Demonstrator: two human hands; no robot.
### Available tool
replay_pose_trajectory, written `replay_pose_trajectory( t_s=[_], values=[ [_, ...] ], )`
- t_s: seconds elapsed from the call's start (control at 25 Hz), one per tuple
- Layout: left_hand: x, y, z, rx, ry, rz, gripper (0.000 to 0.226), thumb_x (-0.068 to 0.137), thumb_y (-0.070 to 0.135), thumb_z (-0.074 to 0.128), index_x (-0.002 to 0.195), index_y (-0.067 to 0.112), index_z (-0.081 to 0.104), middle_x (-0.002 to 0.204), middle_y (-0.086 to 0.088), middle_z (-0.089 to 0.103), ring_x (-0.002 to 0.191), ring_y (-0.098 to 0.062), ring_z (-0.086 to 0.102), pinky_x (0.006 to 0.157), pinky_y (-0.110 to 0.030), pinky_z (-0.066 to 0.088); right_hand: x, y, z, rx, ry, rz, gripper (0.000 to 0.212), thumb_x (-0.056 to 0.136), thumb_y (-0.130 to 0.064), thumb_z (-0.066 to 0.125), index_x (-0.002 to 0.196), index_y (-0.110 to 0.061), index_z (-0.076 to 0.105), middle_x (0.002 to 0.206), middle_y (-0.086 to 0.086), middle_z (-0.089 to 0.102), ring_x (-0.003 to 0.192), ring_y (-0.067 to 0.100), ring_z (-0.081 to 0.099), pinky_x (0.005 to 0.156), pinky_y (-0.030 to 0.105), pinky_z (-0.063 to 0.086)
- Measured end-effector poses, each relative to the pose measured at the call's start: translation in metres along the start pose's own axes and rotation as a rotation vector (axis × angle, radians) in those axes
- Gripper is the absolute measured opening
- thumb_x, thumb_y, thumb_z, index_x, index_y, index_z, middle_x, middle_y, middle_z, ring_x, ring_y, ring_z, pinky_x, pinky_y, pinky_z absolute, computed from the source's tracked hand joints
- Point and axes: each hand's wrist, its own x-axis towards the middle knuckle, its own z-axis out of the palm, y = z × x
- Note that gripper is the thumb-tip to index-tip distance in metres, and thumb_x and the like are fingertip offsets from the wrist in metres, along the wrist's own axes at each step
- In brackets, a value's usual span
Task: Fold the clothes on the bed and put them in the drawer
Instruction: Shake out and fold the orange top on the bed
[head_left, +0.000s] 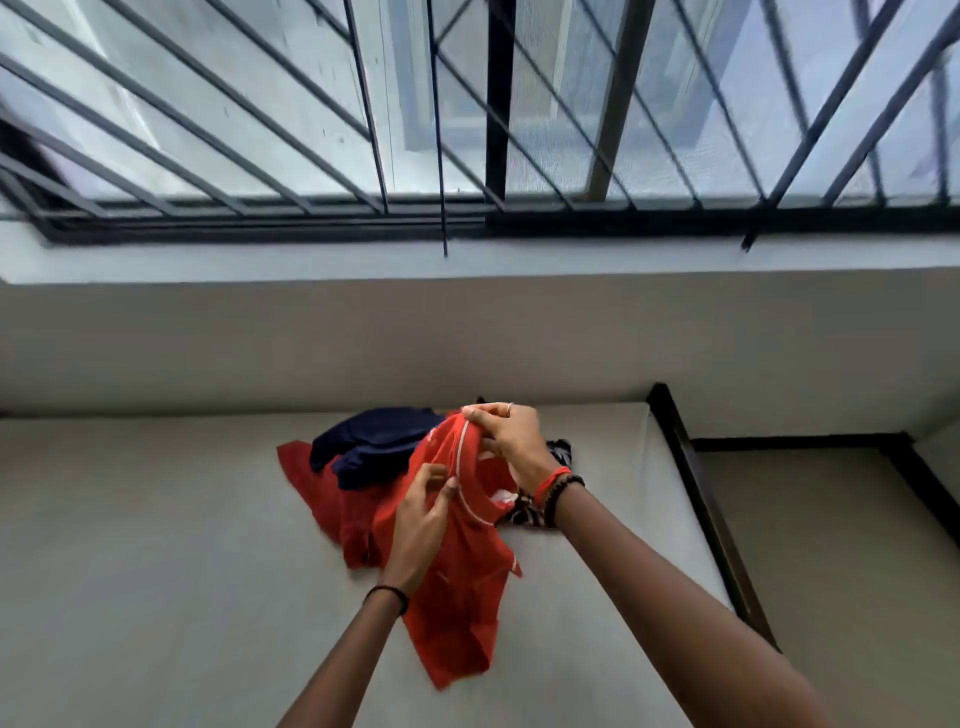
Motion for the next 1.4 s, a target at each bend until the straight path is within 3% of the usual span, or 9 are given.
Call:
replay_pose_trajectory(
  t_s=[0.2,0.36,0.48,0.6,0.76,0.96,1.12,1.28,1.4],
  values=[
    [0.013,0.103,-0.033,-0.177,0.035,0.116,0.009,0.093,0.019,0.056,0.084,0.016,0.053,0.073,0.001,0.055,0.066,-0.005,0.050,0.064,-0.026,0.042,-0.028,-0.098,0.001,0.017,-0.014,-0.099,0.028,0.089,0.001,0.053,0.061,-0.004,0.055,0.070,0.013,0.055,0.067,0.019,0.059,0.061,0.024,0.055],
    [0.022,0.187,-0.055,-0.354,0.035,0.125,0.025,0.095,-0.001,0.046,0.074,0.012,0.047,0.064,0.000,0.045,0.056,-0.007,0.041,0.050,-0.018,0.036,-0.067,-0.165,-0.014,-0.027,-0.079,-0.183,0.016,0.088,-0.003,0.053,0.084,0.008,0.065,0.083,0.019,0.069,0.072,0.019,0.068,0.070,0.027,0.059],
    [0.021,0.248,-0.065,-0.471,-0.006,0.115,0.023,0.095,0.004,0.047,0.075,0.013,0.049,0.062,0.002,0.047,0.051,-0.006,0.043,0.047,-0.017,0.034,-0.098,-0.201,-0.028,-0.170,-0.186,-0.316,0.011,0.088,-0.008,0.063,0.089,0.003,0.067,0.080,0.012,0.070,0.067,0.012,0.068,0.064,0.019,0.056],
    [0.017,0.304,-0.071,-0.539,-0.089,0.157,0.019,0.093,0.005,0.049,0.077,0.014,0.053,0.065,0.001,0.053,0.052,-0.008,0.049,0.048,-0.018,0.039,-0.121,-0.229,-0.044,-0.479,-0.063,-0.502,0.017,0.076,-0.028,0.077,0.078,-0.016,0.066,0.065,-0.001,0.063,0.057,0.007,0.057,0.055,0.023,0.047],
    [0.006,0.359,-0.068,-0.534,-0.219,0.224,0.016,0.091,0.003,0.051,0.078,0.011,0.056,0.067,-0.001,0.056,0.056,-0.010,0.053,0.052,-0.021,0.041,-0.151,-0.249,-0.066,-0.503,-0.117,-0.507,0.022,0.080,-0.024,0.074,0.087,-0.016,0.055,0.070,-0.005,0.055,0.064,0.008,0.052,0.062,0.026,0.046],
    [0.003,0.391,-0.064,-0.655,-0.226,0.198,0.013,0.090,0.007,0.051,0.080,0.011,0.058,0.068,-0.003,0.062,0.062,-0.016,0.057,0.060,-0.028,0.046,-0.170,-0.240,-0.081,-0.648,0.282,-0.968,0.022,0.083,-0.026,0.072,0.087,-0.015,0.054,0.084,0.002,0.057,0.071,0.013,0.053,0.065,0.026,0.045],
    [-0.002,0.409,-0.065,-0.664,-0.260,0.201,0.016,0.090,0.009,0.049,0.078,0.013,0.059,0.063,-0.002,0.062,0.058,-0.015,0.058,0.057,-0.026,0.047,-0.193,-0.225,-0.093,-0.784,-0.129,-0.911,0.022,0.084,-0.019,0.072,0.102,-0.012,0.063,0.089,0.007,0.069,0.075,0.002,0.062,0.071,0.026,0.054],
    [-0.012,0.416,-0.068,-0.553,-0.332,0.229,0.020,0.093,0.007,0.047,0.076,0.013,0.056,0.062,0.001,0.060,0.056,-0.012,0.055,0.052,-0.021,0.044,-0.185,-0.227,-0.105,-0.817,-0.087,-0.888,0.011,0.088,0.000,0.060,0.093,0.009,0.062,0.075,0.020,0.061,0.058,-0.011,0.051,0.060,0.011,0.041],
    [-0.005,0.406,-0.076,-0.408,-0.347,0.258,0.009,0.094,0.016,0.049,0.089,0.012,0.056,0.074,0.000,0.055,0.067,-0.012,0.052,0.060,-0.026,0.039,-0.194,-0.234,-0.105,-0.613,-0.164,-0.836,0.013,0.087,-0.004,0.052,0.092,-0.010,0.062,0.068,0.000,0.050,0.060,0.003,0.044,0.057,0.020,0.036]
  ],
)
